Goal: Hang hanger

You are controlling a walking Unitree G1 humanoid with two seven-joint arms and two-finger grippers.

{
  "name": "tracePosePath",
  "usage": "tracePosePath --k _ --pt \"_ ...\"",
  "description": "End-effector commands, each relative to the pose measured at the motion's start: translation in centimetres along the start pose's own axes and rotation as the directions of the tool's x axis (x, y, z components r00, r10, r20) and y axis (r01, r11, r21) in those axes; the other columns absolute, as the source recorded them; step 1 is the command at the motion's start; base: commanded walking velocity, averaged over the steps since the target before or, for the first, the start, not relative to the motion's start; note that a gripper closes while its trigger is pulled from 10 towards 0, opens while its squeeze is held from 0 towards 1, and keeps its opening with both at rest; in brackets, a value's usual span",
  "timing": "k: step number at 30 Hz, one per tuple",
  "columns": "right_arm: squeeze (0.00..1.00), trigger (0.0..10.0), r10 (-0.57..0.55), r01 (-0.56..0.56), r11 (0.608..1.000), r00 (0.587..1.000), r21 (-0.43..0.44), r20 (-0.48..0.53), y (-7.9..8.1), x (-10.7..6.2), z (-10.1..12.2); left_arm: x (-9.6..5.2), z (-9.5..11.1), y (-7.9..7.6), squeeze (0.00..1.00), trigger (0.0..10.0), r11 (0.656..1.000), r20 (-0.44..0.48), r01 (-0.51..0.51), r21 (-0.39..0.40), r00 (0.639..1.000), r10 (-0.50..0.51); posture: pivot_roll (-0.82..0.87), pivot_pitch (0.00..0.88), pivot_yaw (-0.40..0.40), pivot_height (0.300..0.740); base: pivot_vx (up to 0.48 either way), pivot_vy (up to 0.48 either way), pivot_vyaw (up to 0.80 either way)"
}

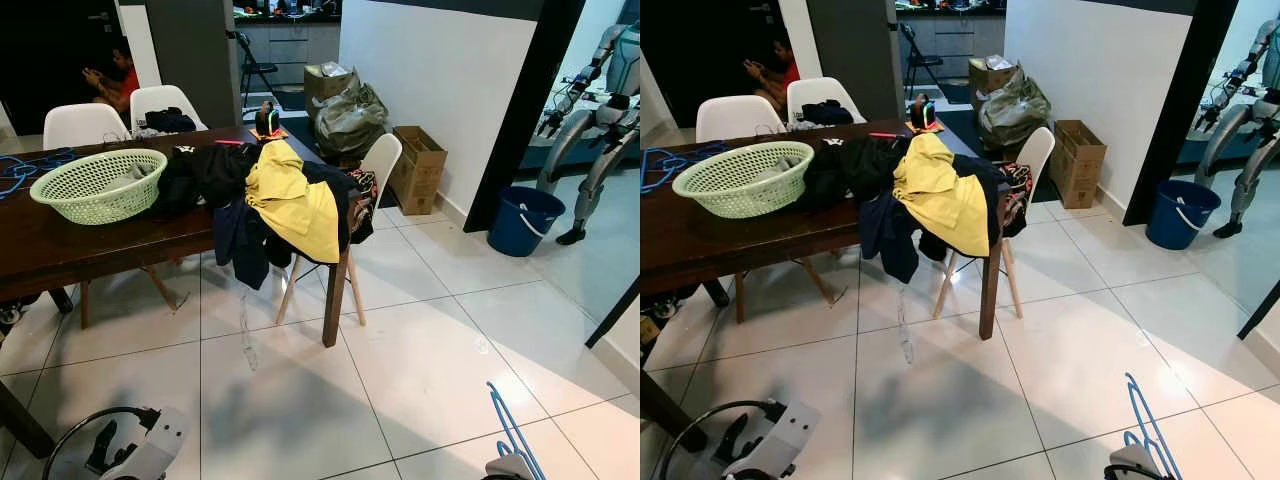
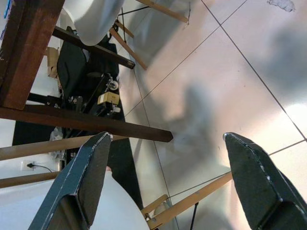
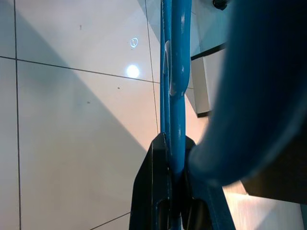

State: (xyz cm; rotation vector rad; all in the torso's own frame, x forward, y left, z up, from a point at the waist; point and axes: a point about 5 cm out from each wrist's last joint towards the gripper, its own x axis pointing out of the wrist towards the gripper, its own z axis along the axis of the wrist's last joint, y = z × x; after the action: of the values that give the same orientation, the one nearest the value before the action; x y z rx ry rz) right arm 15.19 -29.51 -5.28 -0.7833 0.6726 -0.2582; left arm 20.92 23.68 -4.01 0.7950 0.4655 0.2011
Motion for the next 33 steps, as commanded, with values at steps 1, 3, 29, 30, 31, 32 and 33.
tracePosePath --k 1,3,29,30,31,32,33 --pt "0.00 10.0 -0.006 0.006 1.000 1.000 0.009 -0.014 -0.1 -0.1 -0.3 -0.1 0.1 -0.2 0.00 10.0 1.000 0.001 0.008 0.004 1.000 -0.008 0.01 0.000 -0.021 0.740 0.000 0.000 0.00" --pt "0.00 10.0 -0.006 0.006 1.000 1.000 0.009 -0.015 -0.1 -0.1 -0.4 -0.1 0.0 -0.3 0.00 10.0 1.000 0.001 0.008 0.004 1.000 -0.008 0.01 0.000 -0.022 0.740 0.000 0.000 0.00" --pt "0.00 10.0 -0.017 0.017 1.000 1.000 0.008 -0.006 -0.1 -1.5 -2.1 -1.8 -1.7 0.0 0.00 10.0 1.000 0.026 -0.010 -0.003 1.000 0.010 0.01 0.000 -0.027 0.740 0.000 0.000 0.00" --pt "0.00 10.0 -0.018 0.018 1.000 1.000 0.007 -0.005 -0.1 -1.7 -2.2 -2.0 -1.9 0.0 0.00 10.0 1.000 0.027 -0.011 -0.003 1.000 0.011 0.01 0.001 -0.026 0.740 0.000 0.000 0.00" --pt "0.00 10.0 -0.018 0.018 1.000 1.000 0.007 -0.005 -0.1 -1.7 -2.2 -2.0 -1.9 0.0 0.00 10.0 1.000 0.027 -0.011 -0.003 1.000 0.011 0.01 0.001 -0.026 0.740 0.000 0.000 0.00" --pt "0.00 10.0 -0.018 0.018 1.000 1.000 0.007 -0.005 0.0 -1.8 -2.4 -2.2 -2.1 0.1 0.00 10.0 1.000 0.028 -0.012 -0.003 1.000 0.012 0.01 0.003 -0.027 0.740 0.000 0.000 0.00" --pt "0.00 10.0 -0.018 0.018 1.000 1.000 0.007 -0.004 0.1 -1.9 -2.5 -2.3 -2.3 0.1 0.00 10.0 1.000 0.029 -0.013 -0.003 0.999 0.013 0.01 0.006 -0.026 0.740 0.000 0.000 0.00"
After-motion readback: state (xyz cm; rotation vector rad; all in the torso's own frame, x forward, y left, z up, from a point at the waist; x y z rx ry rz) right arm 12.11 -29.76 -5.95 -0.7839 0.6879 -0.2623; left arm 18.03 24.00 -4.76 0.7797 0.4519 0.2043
